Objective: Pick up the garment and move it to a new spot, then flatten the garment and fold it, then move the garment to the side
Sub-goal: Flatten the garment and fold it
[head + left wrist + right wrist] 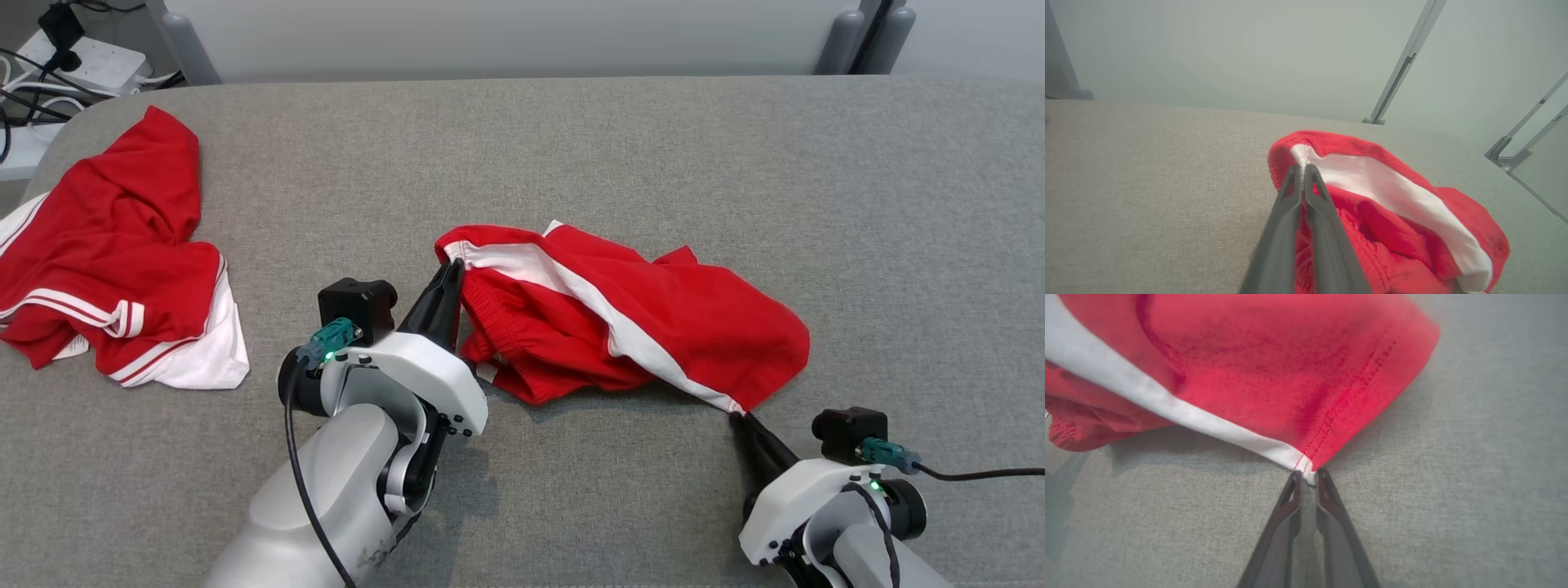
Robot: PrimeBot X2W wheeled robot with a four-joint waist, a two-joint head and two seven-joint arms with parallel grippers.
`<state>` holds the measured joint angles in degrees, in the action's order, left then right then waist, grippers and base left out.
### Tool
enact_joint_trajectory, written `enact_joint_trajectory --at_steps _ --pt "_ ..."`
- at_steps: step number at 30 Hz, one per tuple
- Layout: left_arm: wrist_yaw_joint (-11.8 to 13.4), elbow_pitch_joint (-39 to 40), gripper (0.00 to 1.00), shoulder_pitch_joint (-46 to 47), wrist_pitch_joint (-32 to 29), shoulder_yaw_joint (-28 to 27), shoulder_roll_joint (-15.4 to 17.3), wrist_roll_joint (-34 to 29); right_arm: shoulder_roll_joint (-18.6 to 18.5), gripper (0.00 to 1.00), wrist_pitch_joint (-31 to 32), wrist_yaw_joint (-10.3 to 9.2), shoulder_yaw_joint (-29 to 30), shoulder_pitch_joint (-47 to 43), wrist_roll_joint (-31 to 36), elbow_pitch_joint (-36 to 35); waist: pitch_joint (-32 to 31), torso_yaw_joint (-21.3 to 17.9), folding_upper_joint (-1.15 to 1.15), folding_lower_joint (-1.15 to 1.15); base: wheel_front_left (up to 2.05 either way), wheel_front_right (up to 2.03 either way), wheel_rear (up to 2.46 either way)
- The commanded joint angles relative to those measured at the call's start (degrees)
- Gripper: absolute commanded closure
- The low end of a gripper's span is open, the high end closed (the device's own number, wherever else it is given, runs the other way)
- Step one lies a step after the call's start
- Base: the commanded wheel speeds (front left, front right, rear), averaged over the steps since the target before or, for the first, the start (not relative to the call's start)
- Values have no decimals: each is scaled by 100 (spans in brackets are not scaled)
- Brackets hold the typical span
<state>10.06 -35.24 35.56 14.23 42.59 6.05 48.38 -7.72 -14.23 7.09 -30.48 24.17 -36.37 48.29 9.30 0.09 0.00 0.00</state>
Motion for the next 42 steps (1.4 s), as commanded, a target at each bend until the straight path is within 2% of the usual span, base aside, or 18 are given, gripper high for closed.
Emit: enact_joint_trajectory --at_steps 1,6,11,18,19,24,27,30,38,42 --pt "-40 129 100 74 76 -197 76 -74 17 100 -77 40 -142 64 -60 -15 -28 -3 0 0 0 0 0" --pt "-73 115 100 -49 76 -214 106 -33 -67 100 -77 40 -145 36 16 -84 -172 -53 0 0 0 0 0" --pt "-96 324 100 -226 76 -341 283 -82 -334 100 -77 40 272 -155 229 -621 -323 -142 0 0 0 0 0" --pt "-155 1003 100 -612 76 -460 749 -224 -703 100 -77 40 1290 -569 539 -1758 -568 -288 0 0 0 0 0" --pt "-150 1240 100 -707 76 -467 901 -253 -782 100 -77 40 1508 -682 568 -2057 -642 -302 0 0 0 0 0" --pt "-155 1835 100 -879 -37 -464 1185 -248 -924 100 -77 40 1839 -841 452 -2590 -810 -313 0 0 0 0 0" --pt "-418 2464 100 -1061 -267 -553 1252 175 -1006 100 -77 40 2063 -887 310 -3028 -925 -299 0 0 0 0 0" --pt "-490 3131 100 -1154 -498 -714 1391 516 -1152 100 -77 40 2213 -913 309 -3435 -1003 -271 0 0 0 0 0" --pt "-446 5172 100 -1091 -1209 -1297 1581 1674 -1469 100 -7 40 3068 -1027 410 -4853 -1132 -221 0 0 0 0 0" --pt "-229 5953 100 -806 -1704 -1549 1587 2307 -1551 100 344 40 3612 -1041 525 -5745 -1156 -262 0 0 0 0 0"
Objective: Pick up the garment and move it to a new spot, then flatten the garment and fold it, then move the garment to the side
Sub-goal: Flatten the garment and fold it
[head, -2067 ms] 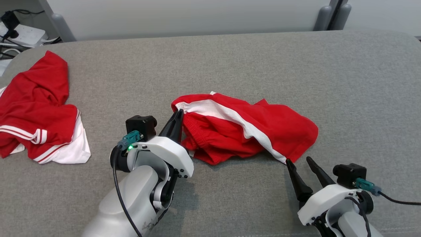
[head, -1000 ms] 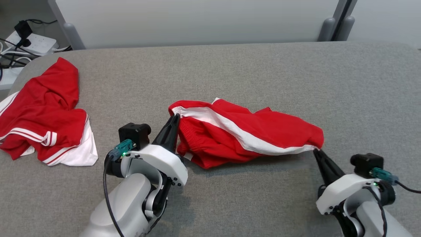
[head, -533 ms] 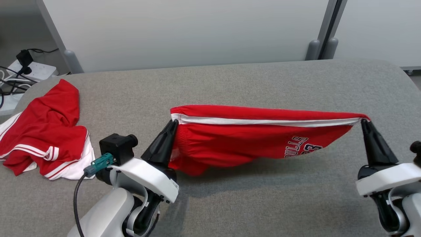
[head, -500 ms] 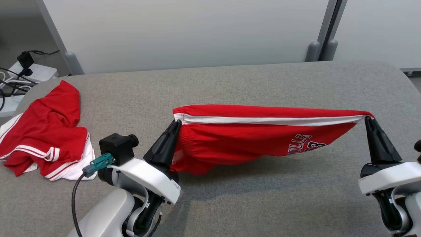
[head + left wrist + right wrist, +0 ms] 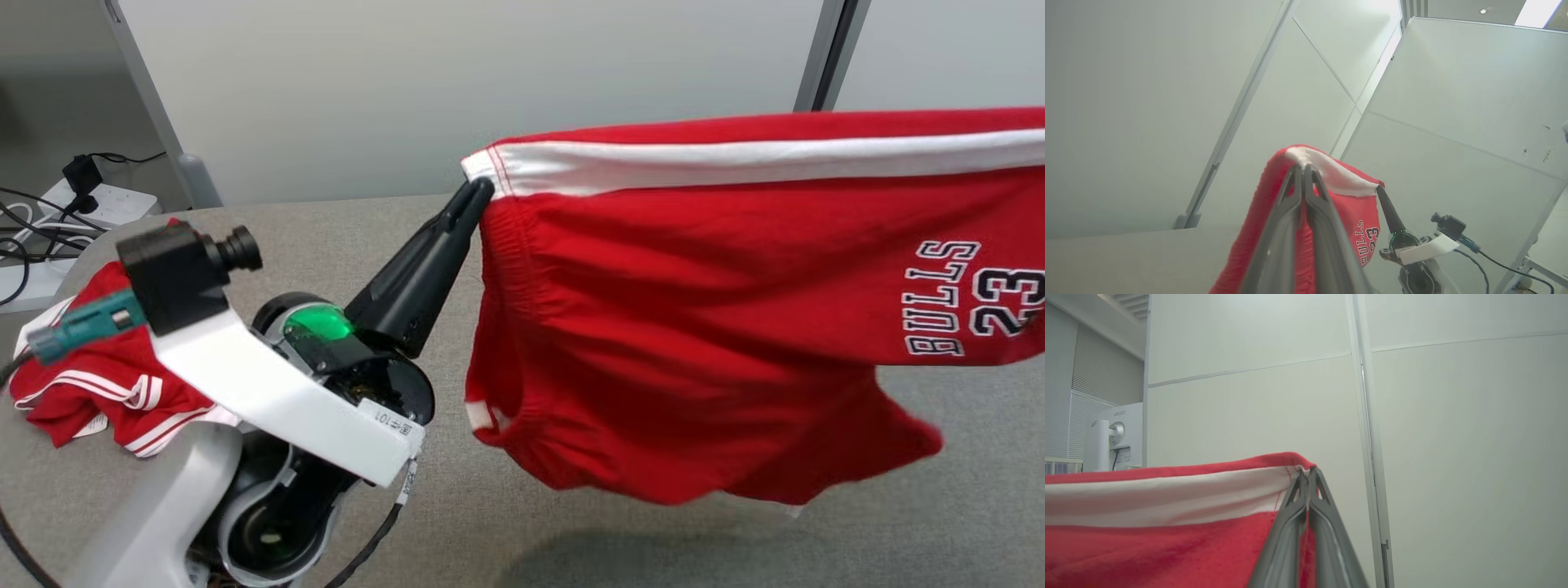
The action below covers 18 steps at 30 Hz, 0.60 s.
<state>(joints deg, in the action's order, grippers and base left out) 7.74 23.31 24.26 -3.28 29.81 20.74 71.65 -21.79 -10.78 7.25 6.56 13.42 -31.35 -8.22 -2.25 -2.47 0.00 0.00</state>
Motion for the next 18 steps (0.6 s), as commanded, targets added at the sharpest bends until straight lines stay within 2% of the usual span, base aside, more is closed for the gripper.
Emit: enact_joint_trajectory --at_steps 1,5,7,9,12,14,18 --pt "93 238 100 407 -78 -325 117 121 -160 100 142 24 4 45 55 -288 3 -27 0 0 0 0 0" --pt "409 327 100 764 -486 -416 252 276 -165 100 741 24 141 224 65 -584 101 -128 0 0 0 0 0" --pt "469 -10 100 905 -660 -372 267 336 -205 100 1021 24 -47 474 59 -326 203 -167 0 0 0 0 0" --pt "411 -583 100 1159 -832 -264 265 314 -266 100 1246 24 -403 915 68 125 340 -189 0 0 0 0 0" --pt "8 -1699 100 1836 -877 -100 111 112 -338 100 1451 24 -1137 1978 138 1157 608 -237 0 0 0 0 0" --pt "-360 -2639 100 2438 -720 49 10 -281 -219 100 1385 24 -1664 2885 124 1993 697 -286 0 0 0 0 0" --pt "-1147 -4440 100 3775 177 200 -436 -1078 -27 100 513 24 -2275 4769 565 3643 738 -289 0 0 0 0 0"
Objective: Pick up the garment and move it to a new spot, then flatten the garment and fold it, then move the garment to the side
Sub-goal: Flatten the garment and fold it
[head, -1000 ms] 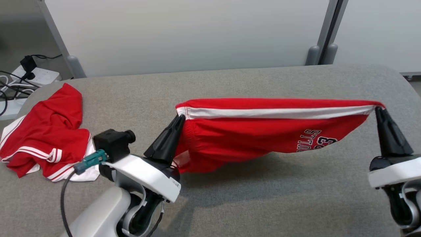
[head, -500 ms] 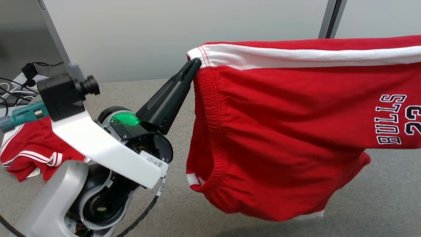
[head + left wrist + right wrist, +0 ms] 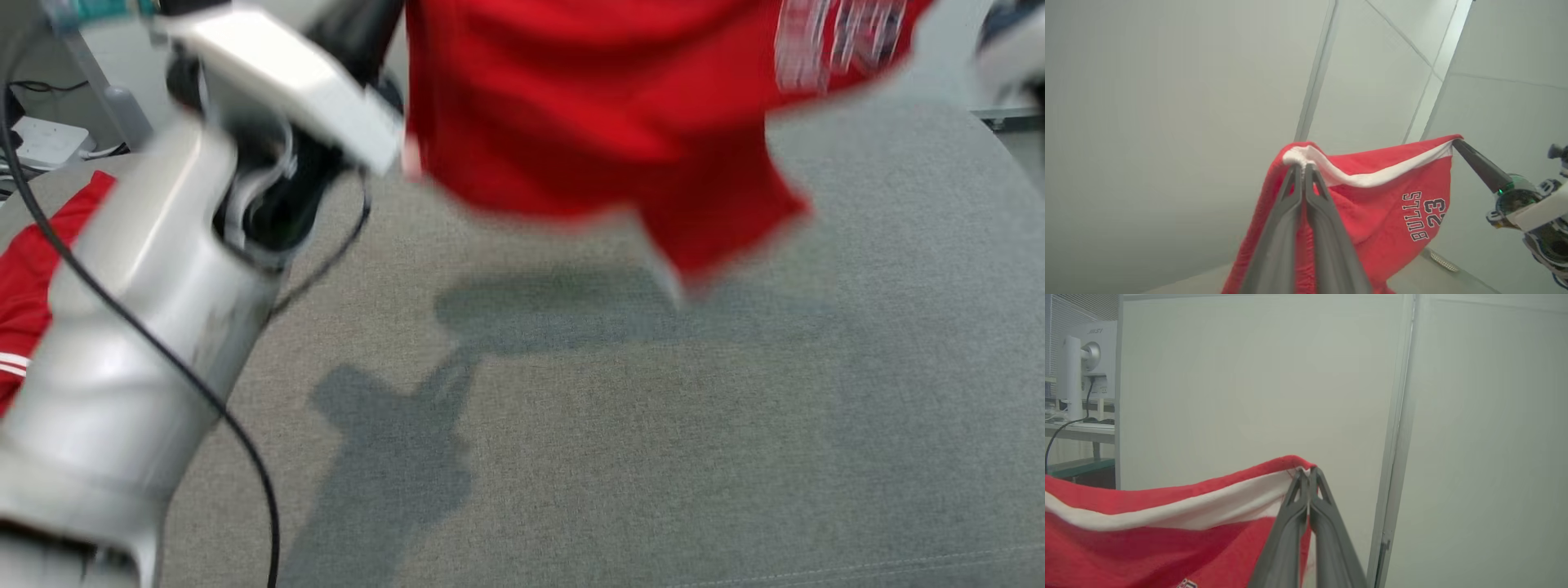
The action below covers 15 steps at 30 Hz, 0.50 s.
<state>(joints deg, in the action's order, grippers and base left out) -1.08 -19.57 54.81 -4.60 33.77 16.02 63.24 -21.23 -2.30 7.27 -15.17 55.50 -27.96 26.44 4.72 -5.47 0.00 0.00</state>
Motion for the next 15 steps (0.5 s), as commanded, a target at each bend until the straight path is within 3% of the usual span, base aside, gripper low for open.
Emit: enact_joint_trajectory --at_steps 1,4,6,7,11,15 --pt "-407 -480 100 1029 579 -162 -89 -387 -70 100 -628 22 -163 959 354 507 80 32 0 0 0 0 0" --pt "-624 -1063 100 1685 1108 208 -298 -676 -40 100 -1078 22 -534 1746 628 1263 249 45 0 0 0 0 0" --pt "-635 -683 100 1821 1262 1006 -264 -608 -66 100 -1162 22 -918 1908 695 1602 434 37 0 0 0 0 0" --pt "-635 -683 100 1821 1262 1006 -264 -608 -66 100 -1162 22 -918 1908 695 1602 434 37 0 0 0 0 0" --pt "-638 -233 100 1467 1704 2615 359 -376 -84 100 -1225 22 -1663 1409 597 2128 737 -47 0 0 0 0 0" --pt "-639 -633 100 1068 1944 3508 553 -445 -34 100 -1136 22 -2281 708 236 2554 1113 -138 0 0 0 0 0"
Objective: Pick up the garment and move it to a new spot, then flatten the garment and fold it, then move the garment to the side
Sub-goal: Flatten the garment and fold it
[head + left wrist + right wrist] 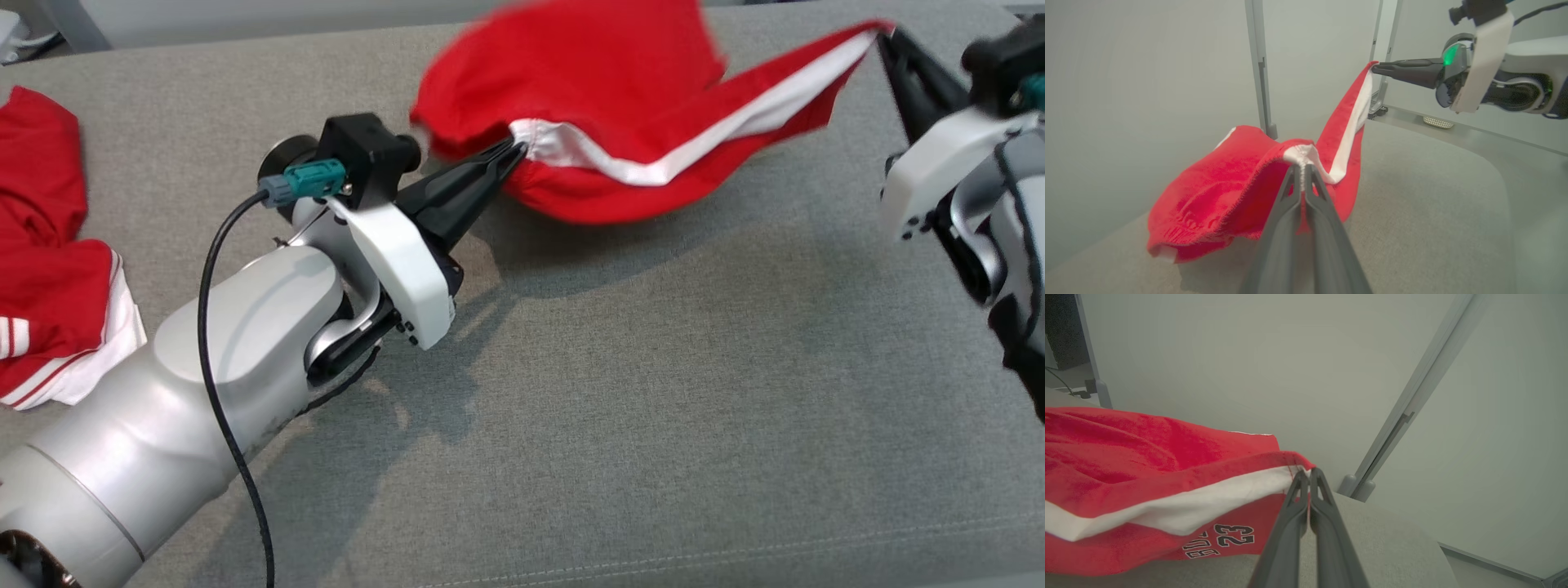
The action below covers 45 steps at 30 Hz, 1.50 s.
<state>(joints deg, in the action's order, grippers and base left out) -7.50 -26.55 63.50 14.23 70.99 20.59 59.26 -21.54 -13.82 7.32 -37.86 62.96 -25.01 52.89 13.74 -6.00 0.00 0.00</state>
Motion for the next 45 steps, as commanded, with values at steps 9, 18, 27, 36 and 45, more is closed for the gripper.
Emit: enact_joint_trajectory --at_steps 9,18,27,36,45 --pt "2 -24 100 -923 75 -577 27 -739 -323 100 -69 17 -294 -1034 -907 -41 492 -118 0 0 0 0 0" --pt "2 609 100 -1737 76 -504 427 -1325 -781 100 -107 17 64 -2385 -1115 -664 239 31 0 0 0 0 0" --pt "1 702 100 -2256 76 -134 712 -1179 -983 100 211 17 507 -3594 -1057 -1432 -50 104 0 0 0 0 0" --pt "1 293 100 -2419 76 220 680 -898 -998 100 1077 17 1001 -4609 -936 -2354 -79 165 0 0 0 0 0" --pt "1 396 100 -2736 -450 235 682 -1009 -822 100 1819 17 1724 -5324 -506 -3216 -49 134 0 0 0 0 0"
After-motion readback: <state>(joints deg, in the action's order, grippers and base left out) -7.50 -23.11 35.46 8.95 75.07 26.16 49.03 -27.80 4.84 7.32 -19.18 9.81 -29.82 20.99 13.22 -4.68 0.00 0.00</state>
